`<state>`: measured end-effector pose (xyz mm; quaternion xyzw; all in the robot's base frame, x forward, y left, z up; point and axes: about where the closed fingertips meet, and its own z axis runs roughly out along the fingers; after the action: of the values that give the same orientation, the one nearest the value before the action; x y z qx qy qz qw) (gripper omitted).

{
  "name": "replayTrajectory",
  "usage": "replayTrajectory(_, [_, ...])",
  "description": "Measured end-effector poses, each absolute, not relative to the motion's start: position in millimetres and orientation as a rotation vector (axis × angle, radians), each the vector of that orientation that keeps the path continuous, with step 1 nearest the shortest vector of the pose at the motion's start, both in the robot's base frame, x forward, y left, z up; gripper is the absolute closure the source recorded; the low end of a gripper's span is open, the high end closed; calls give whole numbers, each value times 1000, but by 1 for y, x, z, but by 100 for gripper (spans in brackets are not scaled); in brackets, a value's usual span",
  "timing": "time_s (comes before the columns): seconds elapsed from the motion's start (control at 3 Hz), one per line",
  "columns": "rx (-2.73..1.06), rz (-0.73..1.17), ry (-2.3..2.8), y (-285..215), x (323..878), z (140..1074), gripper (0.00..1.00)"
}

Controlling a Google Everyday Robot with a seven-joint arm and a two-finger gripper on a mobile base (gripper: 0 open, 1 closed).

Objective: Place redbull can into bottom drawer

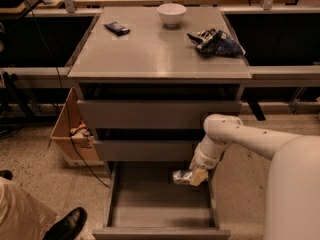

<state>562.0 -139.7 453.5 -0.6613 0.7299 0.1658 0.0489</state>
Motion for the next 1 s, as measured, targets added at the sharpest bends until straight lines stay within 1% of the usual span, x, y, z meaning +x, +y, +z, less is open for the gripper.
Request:
replayTrajectory(0.67, [-2023,521,2241,-136,555,429,100])
replayTrajectory(1.0, [-2009,525,2243,-125,558,378,100])
